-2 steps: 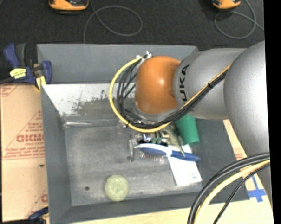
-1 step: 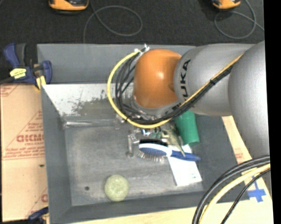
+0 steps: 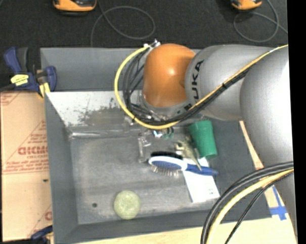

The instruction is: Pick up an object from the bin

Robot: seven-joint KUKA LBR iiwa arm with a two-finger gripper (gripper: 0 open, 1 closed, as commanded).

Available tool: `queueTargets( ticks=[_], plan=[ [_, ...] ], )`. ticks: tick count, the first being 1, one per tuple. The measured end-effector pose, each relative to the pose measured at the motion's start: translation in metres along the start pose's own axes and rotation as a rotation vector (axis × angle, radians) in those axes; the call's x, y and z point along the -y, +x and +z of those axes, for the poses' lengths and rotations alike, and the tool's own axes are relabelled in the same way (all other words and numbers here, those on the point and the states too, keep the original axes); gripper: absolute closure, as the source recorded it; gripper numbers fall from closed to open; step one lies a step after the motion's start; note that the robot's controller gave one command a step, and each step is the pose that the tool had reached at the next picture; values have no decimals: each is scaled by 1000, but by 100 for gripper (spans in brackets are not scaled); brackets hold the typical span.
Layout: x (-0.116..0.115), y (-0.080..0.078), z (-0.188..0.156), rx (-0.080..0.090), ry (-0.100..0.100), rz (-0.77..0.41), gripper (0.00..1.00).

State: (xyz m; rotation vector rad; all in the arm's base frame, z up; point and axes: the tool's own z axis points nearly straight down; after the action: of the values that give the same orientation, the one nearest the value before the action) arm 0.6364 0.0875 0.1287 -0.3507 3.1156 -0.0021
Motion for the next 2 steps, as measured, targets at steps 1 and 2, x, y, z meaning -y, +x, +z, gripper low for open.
queueTargets(
  ticks=[1,2],
  plan=[
    [15,17,26,-1,-2,-195,0],
    [22,20,27,-1,-5,-351,0]
  ],
)
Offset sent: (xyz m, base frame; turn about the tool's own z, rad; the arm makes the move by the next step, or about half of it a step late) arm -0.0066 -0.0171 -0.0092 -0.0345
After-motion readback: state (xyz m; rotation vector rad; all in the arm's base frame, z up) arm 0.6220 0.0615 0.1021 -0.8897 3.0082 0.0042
